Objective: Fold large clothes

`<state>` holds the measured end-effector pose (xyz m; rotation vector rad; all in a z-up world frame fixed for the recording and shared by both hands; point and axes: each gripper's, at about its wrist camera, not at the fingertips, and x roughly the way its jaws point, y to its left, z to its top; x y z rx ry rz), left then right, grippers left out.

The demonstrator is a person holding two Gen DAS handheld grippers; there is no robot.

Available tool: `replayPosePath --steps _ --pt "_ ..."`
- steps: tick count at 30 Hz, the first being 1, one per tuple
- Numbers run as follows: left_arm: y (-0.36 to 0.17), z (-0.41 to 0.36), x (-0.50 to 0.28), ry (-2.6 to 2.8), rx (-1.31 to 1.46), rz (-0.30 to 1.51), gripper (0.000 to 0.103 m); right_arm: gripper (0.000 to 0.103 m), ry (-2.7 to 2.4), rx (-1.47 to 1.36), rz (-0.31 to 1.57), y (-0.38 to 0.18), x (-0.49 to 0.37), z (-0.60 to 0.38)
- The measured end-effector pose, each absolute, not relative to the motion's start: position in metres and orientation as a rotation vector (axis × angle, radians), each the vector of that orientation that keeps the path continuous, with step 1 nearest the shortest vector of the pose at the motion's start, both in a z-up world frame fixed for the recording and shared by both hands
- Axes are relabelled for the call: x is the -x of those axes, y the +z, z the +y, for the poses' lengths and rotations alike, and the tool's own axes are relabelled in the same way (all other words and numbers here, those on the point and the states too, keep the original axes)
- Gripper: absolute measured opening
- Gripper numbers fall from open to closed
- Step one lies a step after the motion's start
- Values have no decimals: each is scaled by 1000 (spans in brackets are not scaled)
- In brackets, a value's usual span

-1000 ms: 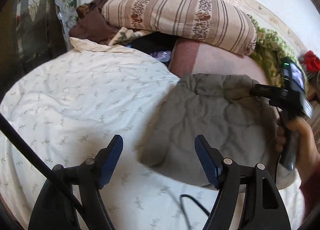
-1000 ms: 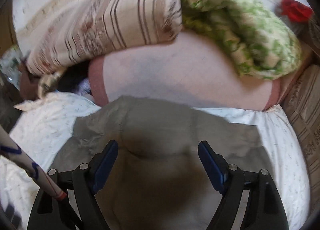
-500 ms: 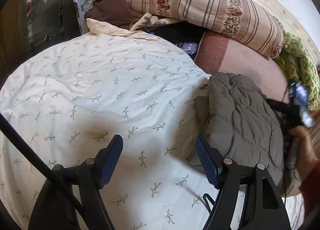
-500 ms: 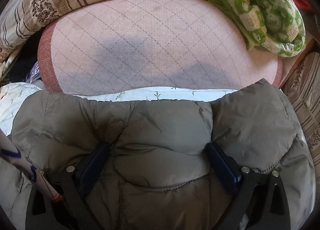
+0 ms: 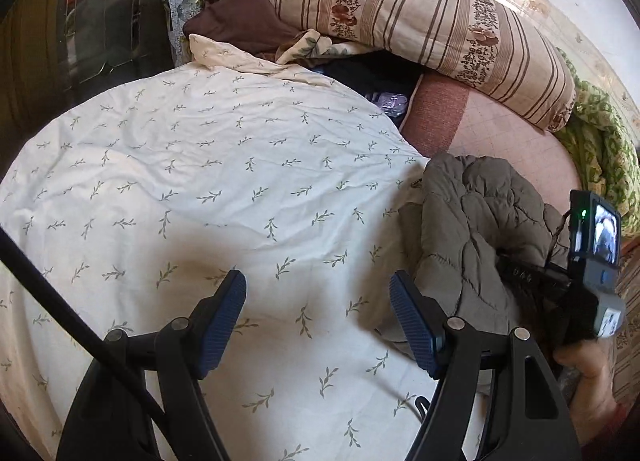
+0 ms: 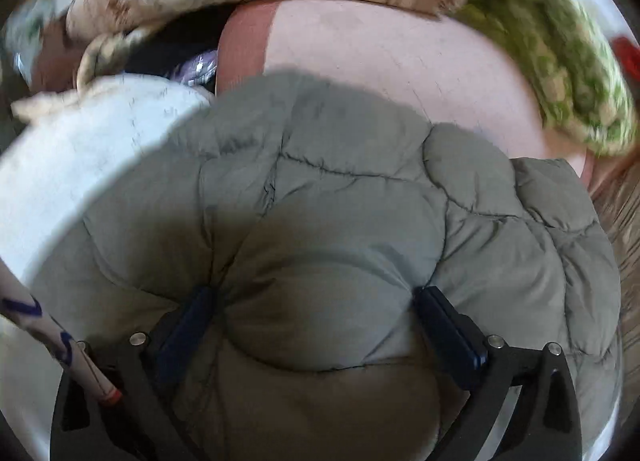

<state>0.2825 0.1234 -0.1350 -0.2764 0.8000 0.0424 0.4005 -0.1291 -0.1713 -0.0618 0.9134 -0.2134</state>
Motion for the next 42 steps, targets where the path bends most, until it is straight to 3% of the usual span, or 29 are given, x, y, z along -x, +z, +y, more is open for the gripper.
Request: replayPosePath --steps 2,4,9,12,19,28,32,34,36,38,40,42 --pt "-134 125 -282 44 287 797 73 103 -211 28 949 -162 -401 -134" --pt "-134 127 -280 45 297 795 73 96 -164 -17 945 -139 -387 -143" --pt "-134 121 -277 34 291 788 73 97 -231 25 893 -111 -340 -213" --pt "-134 119 -277 16 290 791 73 97 -303 -175 1055 -142 -320 -305" --pt "-145 128 -297 -136 418 833 73 98 -533 -549 939 -133 -192 -448" --pt "-182 96 -332 -429 523 946 75 99 -312 -908 894 -195 -128 -461" --pt "-205 80 -344 -488 625 1008 87 102 -136 -1032 843 -228 -148 -448" --pt "-206 68 -345 -465 591 1008 87 103 -112 -1047 811 -231 -156 -446" --pt "-198 60 -342 -440 534 998 81 103 -86 -1035 821 -230 -172 -448" --pt "-186 53 -337 -431 479 985 59 97 -72 -1027 839 -233 -183 -452" --pt "-167 47 -326 -427 417 959 49 72 -57 -1061 831 -230 -181 -455" --pt "-151 43 -316 -427 375 929 45 58 -44 -1023 814 -213 -173 -452"
